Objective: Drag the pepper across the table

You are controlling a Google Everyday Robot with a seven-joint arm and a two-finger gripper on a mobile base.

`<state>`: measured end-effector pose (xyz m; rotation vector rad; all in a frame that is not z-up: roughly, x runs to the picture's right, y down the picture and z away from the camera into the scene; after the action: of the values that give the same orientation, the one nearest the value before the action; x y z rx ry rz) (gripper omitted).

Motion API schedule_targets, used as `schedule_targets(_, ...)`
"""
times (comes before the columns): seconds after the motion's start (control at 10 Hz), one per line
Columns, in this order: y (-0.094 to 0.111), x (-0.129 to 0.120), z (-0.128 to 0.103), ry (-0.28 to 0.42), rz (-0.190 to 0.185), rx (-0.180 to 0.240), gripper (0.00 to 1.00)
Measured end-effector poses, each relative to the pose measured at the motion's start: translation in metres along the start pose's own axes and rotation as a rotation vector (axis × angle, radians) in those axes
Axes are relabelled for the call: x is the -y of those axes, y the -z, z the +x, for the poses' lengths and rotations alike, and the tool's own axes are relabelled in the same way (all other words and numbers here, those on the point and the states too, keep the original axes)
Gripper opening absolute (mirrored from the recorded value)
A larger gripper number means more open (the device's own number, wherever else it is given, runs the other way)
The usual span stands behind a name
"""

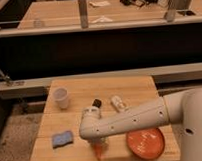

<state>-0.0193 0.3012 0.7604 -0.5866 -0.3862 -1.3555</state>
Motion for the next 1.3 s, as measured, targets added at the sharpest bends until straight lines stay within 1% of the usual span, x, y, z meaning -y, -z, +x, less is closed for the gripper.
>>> schedule_targets(0.2, -0.002, 0.001, 0.009, -0.014, 0.005, -0.003, 0.34)
schedule_targets(0.6, -0.003, 0.003, 0.026, -0.027, 0.011, -0.007, 0.07)
schedule_targets(0.8, -0.005, 0.003, 0.033, -0.031, 0.012, -0.006, 0.05)
schedule_targets(1.0, -0.006, 0.007, 0.035, -0.032, 0.024, -0.005, 0.05)
schedule_targets(1.3, -0.006, 0.006, 0.035, -0.032, 0.020, -0.004, 0.05)
